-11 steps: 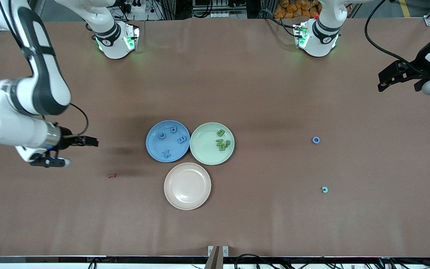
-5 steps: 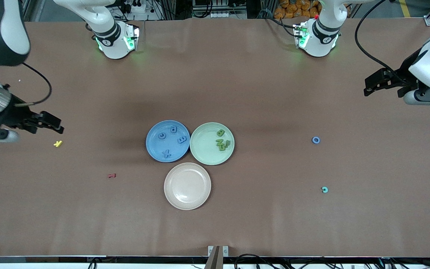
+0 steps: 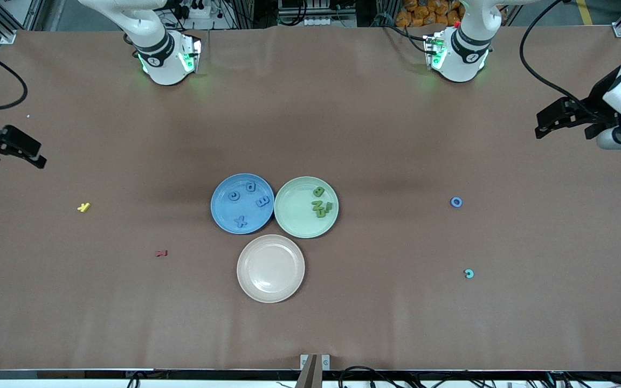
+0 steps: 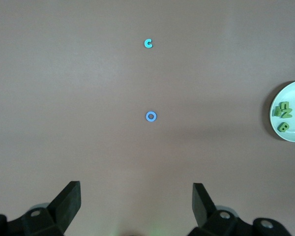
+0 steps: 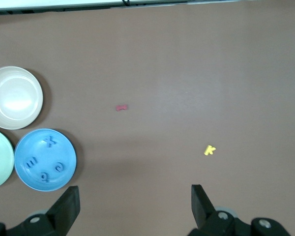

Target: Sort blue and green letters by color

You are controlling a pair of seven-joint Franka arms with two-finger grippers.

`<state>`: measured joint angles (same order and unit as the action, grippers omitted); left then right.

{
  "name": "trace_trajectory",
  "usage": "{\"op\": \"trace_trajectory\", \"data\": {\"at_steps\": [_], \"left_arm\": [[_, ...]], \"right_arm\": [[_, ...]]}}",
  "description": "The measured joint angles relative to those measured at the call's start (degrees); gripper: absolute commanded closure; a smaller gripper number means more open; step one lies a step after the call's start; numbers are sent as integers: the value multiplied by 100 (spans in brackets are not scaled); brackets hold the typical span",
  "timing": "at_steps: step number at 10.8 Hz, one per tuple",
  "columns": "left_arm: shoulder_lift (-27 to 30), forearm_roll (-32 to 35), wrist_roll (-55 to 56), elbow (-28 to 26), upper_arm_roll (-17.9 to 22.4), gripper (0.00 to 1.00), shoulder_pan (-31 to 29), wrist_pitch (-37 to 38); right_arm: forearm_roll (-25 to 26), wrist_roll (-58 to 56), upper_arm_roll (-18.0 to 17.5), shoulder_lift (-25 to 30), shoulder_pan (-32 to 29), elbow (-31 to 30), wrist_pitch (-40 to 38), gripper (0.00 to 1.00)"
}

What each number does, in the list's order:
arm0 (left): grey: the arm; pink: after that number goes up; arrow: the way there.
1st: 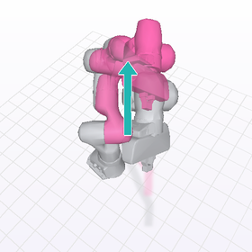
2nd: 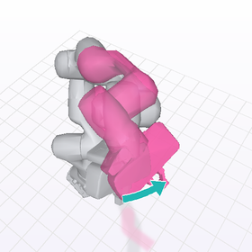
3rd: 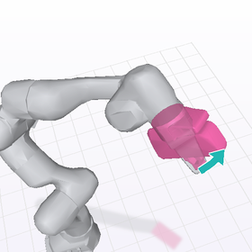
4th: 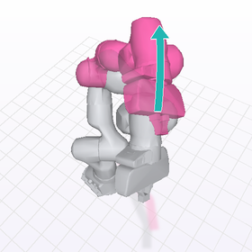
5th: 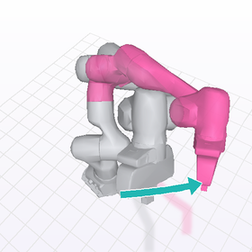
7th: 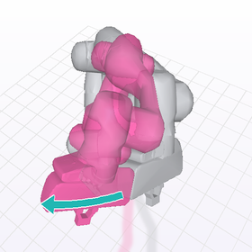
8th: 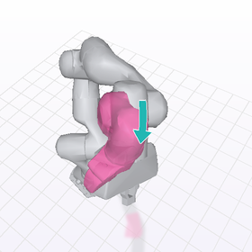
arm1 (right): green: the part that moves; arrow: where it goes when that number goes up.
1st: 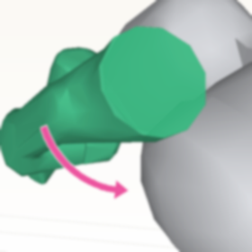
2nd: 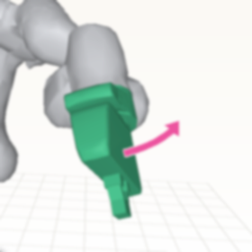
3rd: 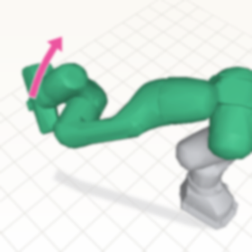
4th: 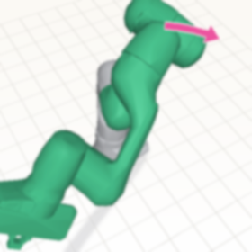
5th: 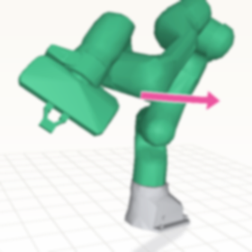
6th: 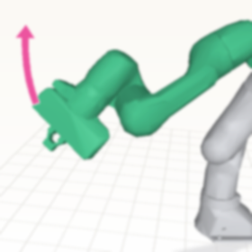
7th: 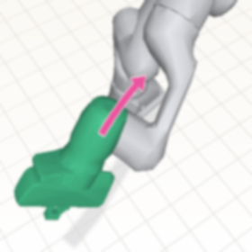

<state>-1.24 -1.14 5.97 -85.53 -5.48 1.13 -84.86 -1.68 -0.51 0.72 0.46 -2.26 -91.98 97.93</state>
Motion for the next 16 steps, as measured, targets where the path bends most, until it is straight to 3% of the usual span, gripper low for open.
{"op": "trace_trajectory", "data": {"at_steps": [4,16], "left_arm": [[137,50,0,8,43,0,-17,0],[194,140,0,10,10,0,-15,1]], "right_arm": [[366,2,-176,304,-2,106,-587,0],[163,312,-180,310,-81,131,-906,0]]}}
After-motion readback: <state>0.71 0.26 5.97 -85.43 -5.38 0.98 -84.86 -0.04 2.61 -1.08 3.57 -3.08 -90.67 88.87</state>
